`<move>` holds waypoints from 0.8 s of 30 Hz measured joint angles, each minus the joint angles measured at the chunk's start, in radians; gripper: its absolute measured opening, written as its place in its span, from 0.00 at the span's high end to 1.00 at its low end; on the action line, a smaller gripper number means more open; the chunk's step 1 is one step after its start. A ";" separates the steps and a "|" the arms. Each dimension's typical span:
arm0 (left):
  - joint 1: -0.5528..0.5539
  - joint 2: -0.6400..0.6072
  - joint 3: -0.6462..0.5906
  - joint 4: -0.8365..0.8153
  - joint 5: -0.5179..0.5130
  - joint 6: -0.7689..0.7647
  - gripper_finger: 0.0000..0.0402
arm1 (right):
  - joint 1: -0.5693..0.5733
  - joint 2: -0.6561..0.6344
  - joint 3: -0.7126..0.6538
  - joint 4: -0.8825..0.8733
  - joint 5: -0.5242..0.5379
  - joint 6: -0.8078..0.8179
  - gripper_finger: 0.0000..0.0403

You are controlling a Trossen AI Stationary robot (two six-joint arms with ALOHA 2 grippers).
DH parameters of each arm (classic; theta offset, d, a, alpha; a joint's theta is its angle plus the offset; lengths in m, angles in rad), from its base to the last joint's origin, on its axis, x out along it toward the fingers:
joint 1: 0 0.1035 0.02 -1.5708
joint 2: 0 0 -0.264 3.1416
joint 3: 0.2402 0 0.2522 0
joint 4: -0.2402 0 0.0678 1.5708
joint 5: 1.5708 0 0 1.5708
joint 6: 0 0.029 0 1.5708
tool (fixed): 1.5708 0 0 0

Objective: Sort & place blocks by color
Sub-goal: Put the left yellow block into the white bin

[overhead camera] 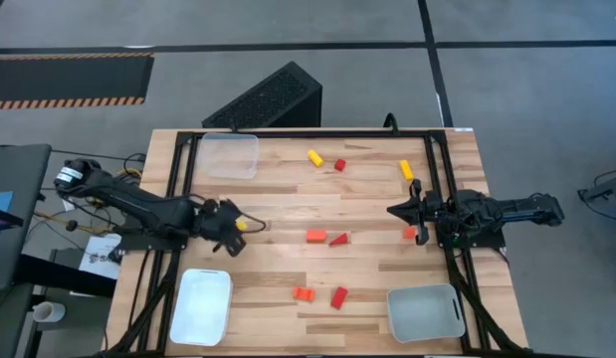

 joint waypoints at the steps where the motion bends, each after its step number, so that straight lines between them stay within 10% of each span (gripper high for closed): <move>1: -0.019 -0.010 0.011 0.006 0.002 0.009 0.75 | 0.000 0.000 0.000 0.000 0.000 0.000 0.93; 13: -0.307 -0.035 0.234 -0.028 0.006 0.050 0.75 | 0.000 0.000 0.000 0.000 0.000 0.000 0.93; 24: -0.573 0.109 0.290 -0.142 0.002 -0.261 0.75 | 0.000 0.000 0.000 0.000 0.000 0.000 0.93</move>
